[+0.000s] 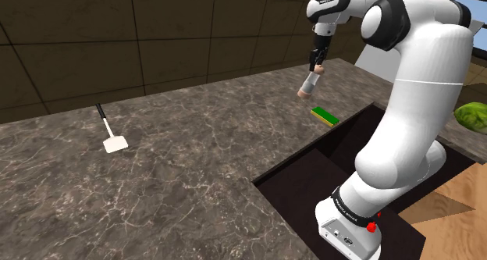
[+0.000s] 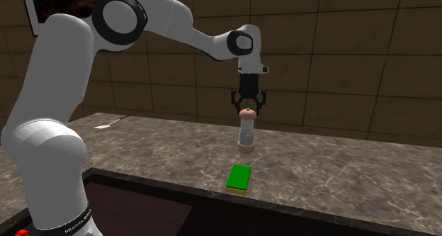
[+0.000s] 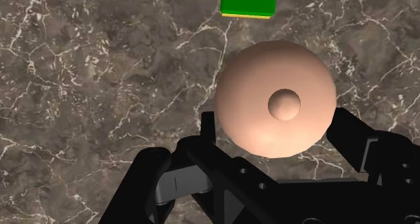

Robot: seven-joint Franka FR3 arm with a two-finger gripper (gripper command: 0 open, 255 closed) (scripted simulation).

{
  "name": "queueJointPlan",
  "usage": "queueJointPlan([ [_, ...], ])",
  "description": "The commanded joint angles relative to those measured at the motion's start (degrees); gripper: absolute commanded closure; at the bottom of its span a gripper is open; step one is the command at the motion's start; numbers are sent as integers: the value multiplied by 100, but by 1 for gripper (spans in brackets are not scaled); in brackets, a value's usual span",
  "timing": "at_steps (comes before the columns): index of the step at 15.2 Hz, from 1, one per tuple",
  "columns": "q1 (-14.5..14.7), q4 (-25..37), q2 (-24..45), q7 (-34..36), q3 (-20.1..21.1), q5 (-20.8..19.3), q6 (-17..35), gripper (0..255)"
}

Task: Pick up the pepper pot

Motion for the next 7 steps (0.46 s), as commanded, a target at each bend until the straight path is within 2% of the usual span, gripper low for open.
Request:
queueJointPlan([
  [1,-7,139,-15,-11,-6,-6,-154,255],
  [7,-22,432,-35,-35,-17,-13,-463,255],
])
